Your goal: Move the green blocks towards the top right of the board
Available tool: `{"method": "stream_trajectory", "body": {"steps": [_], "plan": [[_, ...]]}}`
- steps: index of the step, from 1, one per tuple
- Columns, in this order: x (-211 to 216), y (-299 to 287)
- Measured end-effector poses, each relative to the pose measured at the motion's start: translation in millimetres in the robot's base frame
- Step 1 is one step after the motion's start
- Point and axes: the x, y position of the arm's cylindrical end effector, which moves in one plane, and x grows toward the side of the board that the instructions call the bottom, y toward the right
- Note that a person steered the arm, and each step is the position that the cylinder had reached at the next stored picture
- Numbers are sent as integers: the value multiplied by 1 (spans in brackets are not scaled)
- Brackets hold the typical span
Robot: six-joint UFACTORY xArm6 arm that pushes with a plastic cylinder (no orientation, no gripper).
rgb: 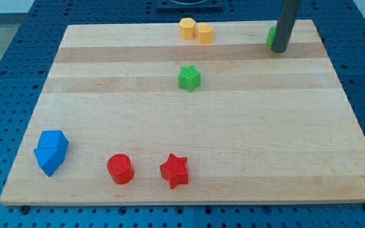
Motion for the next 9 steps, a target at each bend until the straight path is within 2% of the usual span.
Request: {"method": "stream_trajectory", "body": {"steps": [1, 2, 3, 4, 5, 6, 7, 8, 9], "plan": [[8, -5], [101, -65], [179, -179], [157, -240], [136, -183], [95, -180], [120, -183], [118, -233], [96, -227]]}}
